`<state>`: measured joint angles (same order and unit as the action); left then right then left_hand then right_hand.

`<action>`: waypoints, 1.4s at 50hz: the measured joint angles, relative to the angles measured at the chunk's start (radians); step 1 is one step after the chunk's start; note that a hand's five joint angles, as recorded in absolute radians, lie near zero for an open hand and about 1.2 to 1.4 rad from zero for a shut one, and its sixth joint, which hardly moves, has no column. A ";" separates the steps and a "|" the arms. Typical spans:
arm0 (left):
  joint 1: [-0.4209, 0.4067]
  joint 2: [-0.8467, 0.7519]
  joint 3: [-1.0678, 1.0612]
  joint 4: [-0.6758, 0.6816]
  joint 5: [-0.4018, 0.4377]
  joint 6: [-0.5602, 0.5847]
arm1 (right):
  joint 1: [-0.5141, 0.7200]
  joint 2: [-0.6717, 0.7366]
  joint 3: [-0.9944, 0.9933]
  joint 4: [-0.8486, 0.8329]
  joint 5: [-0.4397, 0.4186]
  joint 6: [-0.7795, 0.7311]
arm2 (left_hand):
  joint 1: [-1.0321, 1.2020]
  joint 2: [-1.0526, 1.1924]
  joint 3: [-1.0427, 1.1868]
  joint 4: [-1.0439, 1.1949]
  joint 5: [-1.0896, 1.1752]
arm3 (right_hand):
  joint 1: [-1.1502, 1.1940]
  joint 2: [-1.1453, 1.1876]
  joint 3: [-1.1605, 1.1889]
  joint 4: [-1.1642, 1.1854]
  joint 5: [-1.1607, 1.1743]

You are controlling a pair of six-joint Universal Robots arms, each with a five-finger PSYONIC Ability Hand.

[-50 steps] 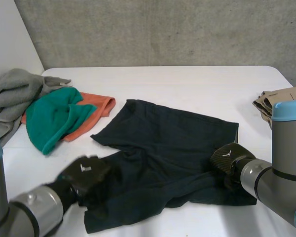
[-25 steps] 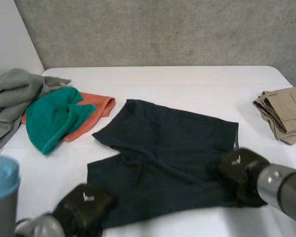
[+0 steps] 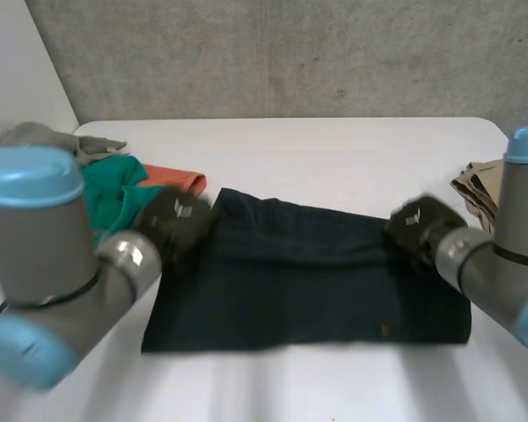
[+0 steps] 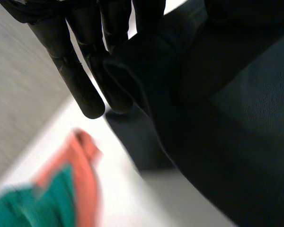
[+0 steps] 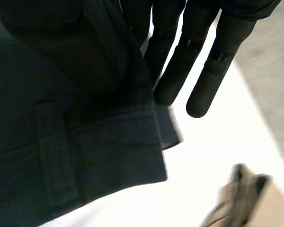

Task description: Fold the laundry.

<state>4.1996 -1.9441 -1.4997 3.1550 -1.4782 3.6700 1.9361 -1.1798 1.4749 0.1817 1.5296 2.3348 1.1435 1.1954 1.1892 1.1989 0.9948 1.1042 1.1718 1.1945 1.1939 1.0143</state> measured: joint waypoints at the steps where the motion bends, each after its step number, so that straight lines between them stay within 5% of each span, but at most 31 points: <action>1: 0.000 -0.038 0.043 0.044 0.003 -0.010 | 0.002 0.022 -0.018 -0.049 0.007 -0.001 | 0.000 0.000 0.000 0.000 0.000 | 0.000 0.000 0.000 0.000 0.001; 9: -0.002 -0.385 0.434 0.258 0.023 0.001 | 0.015 0.279 -0.203 -0.405 0.033 -0.044 | 0.000 0.001 0.000 0.000 0.000 | 0.000 0.000 -0.001 0.000 0.001; 11: -0.003 -0.481 0.549 0.251 0.025 0.016 | 0.018 0.362 -0.272 -0.473 0.043 -0.067 | -0.002 -0.004 -0.004 -0.001 -0.001 | -0.111 -0.159 -0.171 -0.170 -0.166; 12: -0.003 -0.517 0.595 0.241 0.026 0.020 | 0.019 0.394 -0.302 -0.497 0.050 -0.078 | -0.040 -0.062 -0.051 -0.054 -0.044 | -0.239 -0.296 -0.304 -0.303 -0.302; 16: -0.007 -0.619 0.737 0.182 0.026 0.018 | 0.023 0.487 -0.405 -0.556 0.101 -0.117 | -0.760 -0.687 -0.678 -0.694 -0.674 | -0.799 -0.867 -0.873 -0.873 -0.869; 19: -0.011 -0.635 0.774 0.151 0.020 0.000 | 0.026 0.496 -0.440 -0.568 0.144 -0.118 | -0.950 -0.969 -0.964 -0.980 -0.938 | -0.883 -0.963 -0.983 -0.981 -0.968; 22: -0.013 -0.598 0.750 0.137 0.007 -0.029 | 0.025 0.451 -0.433 -0.557 0.179 -0.081 | -0.950 -0.992 -0.985 -0.998 -0.947 | -0.883 -0.963 -0.990 -0.990 -0.968; 27: 0.002 -0.423 0.561 0.150 -0.019 -0.093 | 0.004 0.257 -0.324 -0.461 0.176 0.075 | -0.950 -0.993 -0.985 -0.998 -0.947 | -0.883 -0.963 -0.990 -0.990 -0.968; 32: 0.031 -0.180 0.261 0.178 -0.021 -0.179 | -0.054 0.026 -0.165 -0.226 0.072 0.279 | -0.950 -0.994 -0.985 -0.998 -0.947 | -0.883 -0.963 -0.990 -0.990 -0.968; 41: 0.072 0.058 -0.144 0.189 0.107 -0.316 | -0.148 -0.072 0.030 0.112 -0.085 0.446 | -0.950 -0.994 -0.985 -0.998 -0.947 | -0.883 -0.963 -0.990 -0.990 -0.968; 49: 0.089 0.093 -0.253 0.188 0.191 -0.368 | -0.177 0.017 0.099 0.039 -0.098 0.447 | -0.950 -0.994 -0.985 -0.998 -0.947 | -0.780 -0.844 -0.865 -0.865 -0.863; 57: 0.072 0.107 -0.245 0.198 0.164 -0.371 | -0.200 0.091 0.088 -0.096 -0.049 0.414 | -0.950 -0.994 -0.985 -0.998 -0.947 | -0.086 -0.033 -0.042 -0.040 -0.082; 70: 0.066 0.195 -0.264 0.204 0.131 -0.382 | -0.343 -0.114 0.146 -0.136 0.003 0.176 | -0.950 -0.994 -0.985 -0.998 -0.947 | -0.086 -0.030 -0.010 -0.003 -0.043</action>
<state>4.2653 -1.7489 -1.7634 3.3595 -1.3471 3.2876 1.5934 -1.2940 1.6209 0.0458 1.5330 2.5107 0.1932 0.2014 0.2039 0.2009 0.0474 1.0186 1.1419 1.1850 1.1905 0.9711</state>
